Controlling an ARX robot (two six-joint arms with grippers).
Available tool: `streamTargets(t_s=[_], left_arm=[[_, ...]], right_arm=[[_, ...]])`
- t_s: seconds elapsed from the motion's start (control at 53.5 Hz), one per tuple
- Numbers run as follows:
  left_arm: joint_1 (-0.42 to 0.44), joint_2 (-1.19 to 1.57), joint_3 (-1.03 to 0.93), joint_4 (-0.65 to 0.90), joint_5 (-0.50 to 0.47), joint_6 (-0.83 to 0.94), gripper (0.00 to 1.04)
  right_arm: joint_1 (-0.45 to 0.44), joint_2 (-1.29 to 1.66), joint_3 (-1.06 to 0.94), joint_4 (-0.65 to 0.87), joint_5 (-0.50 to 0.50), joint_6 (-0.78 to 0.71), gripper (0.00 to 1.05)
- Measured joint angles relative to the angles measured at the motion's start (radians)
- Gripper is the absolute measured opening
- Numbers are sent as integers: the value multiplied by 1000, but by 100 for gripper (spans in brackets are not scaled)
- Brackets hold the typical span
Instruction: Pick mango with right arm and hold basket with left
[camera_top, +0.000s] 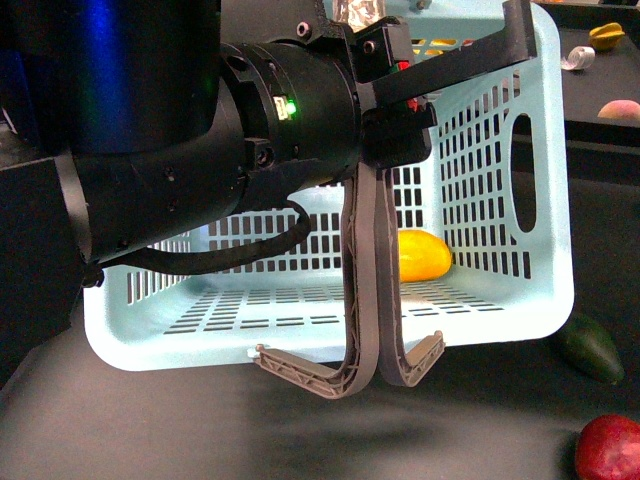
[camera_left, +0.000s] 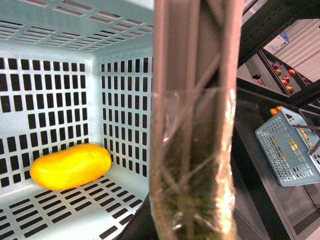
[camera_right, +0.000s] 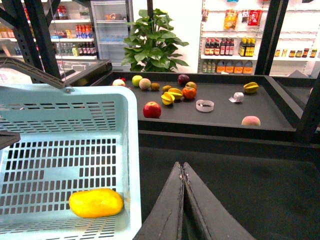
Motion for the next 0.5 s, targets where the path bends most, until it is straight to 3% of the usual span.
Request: streamTargets(t_s=[0.28,0.505], left_arm=[[0,0,0,0,0,-2,6],[0,0,0,0,0,-1,6]], right_arm=[[0,0,0,0,0,-2,3],[0,0,0,0,0,-2,36]])
